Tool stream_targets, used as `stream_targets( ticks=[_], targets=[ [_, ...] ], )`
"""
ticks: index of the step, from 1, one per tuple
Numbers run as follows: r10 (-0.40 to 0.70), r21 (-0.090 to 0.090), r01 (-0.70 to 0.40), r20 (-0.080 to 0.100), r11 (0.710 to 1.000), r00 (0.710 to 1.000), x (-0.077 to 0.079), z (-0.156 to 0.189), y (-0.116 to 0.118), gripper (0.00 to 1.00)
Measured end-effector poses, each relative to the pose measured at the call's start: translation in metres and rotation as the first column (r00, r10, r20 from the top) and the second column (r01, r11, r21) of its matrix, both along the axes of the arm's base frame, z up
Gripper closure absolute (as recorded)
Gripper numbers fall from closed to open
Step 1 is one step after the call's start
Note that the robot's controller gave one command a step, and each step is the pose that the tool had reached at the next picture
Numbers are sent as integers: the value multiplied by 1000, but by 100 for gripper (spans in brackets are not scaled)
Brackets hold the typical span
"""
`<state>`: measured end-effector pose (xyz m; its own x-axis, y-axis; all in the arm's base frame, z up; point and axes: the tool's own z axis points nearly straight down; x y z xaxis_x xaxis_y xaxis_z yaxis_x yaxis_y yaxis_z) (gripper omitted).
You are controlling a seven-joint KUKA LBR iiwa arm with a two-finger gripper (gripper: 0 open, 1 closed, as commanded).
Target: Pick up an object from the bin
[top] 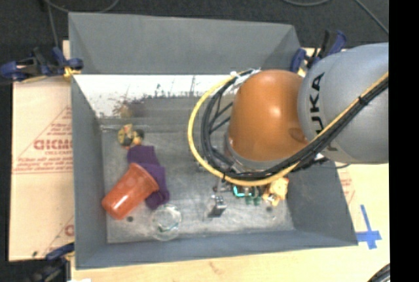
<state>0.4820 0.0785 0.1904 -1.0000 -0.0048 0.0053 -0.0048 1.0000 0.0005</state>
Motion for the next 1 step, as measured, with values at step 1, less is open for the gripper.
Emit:
stream_targets(
  ticks=[1],
  targets=[
    [-3, 1, 3, 8, 1000, 1000, 2, 3, 0, 0]
  ],
)
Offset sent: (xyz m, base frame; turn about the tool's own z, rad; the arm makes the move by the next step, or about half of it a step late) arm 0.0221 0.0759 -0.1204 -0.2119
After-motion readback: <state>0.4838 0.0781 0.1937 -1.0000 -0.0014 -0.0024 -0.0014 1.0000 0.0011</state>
